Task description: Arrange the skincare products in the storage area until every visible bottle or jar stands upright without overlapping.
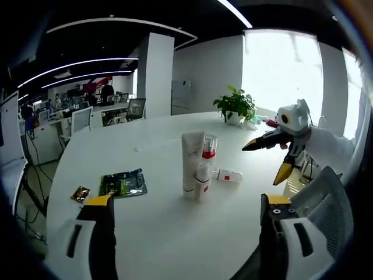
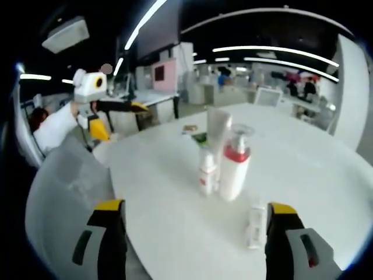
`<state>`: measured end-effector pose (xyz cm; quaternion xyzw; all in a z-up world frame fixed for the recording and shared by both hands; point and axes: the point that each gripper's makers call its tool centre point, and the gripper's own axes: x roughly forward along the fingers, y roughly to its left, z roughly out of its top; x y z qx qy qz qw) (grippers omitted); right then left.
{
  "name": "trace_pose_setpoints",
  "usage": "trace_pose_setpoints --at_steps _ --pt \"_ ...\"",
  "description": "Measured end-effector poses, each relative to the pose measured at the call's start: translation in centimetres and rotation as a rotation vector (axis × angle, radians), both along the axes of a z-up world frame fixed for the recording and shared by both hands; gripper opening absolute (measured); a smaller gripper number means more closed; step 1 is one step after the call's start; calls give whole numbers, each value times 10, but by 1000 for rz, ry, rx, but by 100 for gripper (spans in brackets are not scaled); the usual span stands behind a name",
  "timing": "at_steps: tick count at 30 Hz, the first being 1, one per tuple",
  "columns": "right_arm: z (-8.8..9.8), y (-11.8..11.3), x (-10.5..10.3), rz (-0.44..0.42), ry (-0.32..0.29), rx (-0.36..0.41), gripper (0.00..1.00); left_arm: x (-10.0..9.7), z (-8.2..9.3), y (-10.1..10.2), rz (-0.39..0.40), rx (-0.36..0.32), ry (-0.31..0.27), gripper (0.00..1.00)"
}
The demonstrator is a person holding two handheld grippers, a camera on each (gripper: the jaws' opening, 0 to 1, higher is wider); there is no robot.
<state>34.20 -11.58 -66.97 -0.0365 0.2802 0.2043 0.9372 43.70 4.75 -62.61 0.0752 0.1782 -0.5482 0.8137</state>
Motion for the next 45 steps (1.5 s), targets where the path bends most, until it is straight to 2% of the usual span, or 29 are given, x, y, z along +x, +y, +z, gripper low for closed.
trace_pose_setpoints --at_steps 7,10,18,22,37,42,45 --pt "-5 -4 -1 -9 8 -8 99 1 -4 0 5 7 15 99" --pt "-12 -8 -2 -13 27 -44 99 1 -5 1 9 7 18 99" --pt "-23 -12 0 -31 49 -27 99 -1 -4 0 4 0 24 99" --pt "-31 -15 -1 -35 79 -17 92 -2 -6 0 0 3 28 99" --pt "-43 -33 7 -89 94 -21 86 -3 -11 4 13 0 50 97" --pt "-51 -38 12 -102 111 -32 84 -4 -11 3 7 -2 58 94" --pt "-56 -42 14 -99 119 -79 82 -5 -12 4 9 -2 70 91"
